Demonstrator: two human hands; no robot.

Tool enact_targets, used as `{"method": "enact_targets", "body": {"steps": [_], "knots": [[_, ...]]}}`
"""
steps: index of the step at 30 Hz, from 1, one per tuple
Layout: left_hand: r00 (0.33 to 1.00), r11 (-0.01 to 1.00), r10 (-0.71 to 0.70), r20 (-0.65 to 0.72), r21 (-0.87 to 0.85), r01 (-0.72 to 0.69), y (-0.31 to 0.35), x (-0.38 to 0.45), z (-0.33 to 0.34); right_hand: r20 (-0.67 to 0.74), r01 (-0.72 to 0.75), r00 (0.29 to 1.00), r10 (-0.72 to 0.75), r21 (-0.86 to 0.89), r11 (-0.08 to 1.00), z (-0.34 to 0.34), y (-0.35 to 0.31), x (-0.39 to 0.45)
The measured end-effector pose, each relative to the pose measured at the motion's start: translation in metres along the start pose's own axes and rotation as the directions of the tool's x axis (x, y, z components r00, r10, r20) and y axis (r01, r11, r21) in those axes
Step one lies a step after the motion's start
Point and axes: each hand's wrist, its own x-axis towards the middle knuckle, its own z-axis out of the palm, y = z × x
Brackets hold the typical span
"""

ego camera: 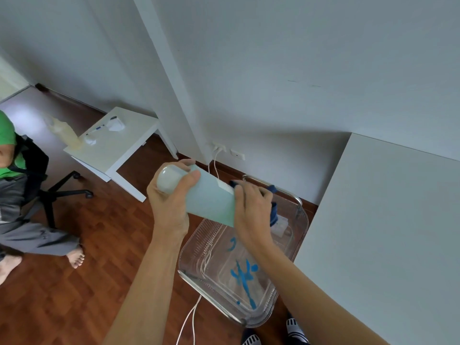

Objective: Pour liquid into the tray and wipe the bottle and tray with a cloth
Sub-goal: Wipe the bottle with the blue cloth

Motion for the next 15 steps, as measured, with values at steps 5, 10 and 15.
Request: {"method": "enact_targets", "body": {"steps": [5,10,15], "knots": [[0.998,0.999,0.01,0.067,-0.043,-0.007,0.0,-0.004,-0.009,0.137,0.236,0.954,-0.268,0.21,0.949,-0.002,-0.04,-0.017],[0.991,0.992,0.098,0.089,-0.085,-0.091,0.011,-0.001,-0.021,0.171,0.115,0.977,-0.128,0.084,0.99,-0.022,-0.006,-0.005],[0.984,0.997,0.055,0.168,-0.063,-0.045,0.008,-0.005,-0.013,-0.032,0.294,0.956,-0.292,0.148,0.944,0.003,-0.046,-0.021]]}}
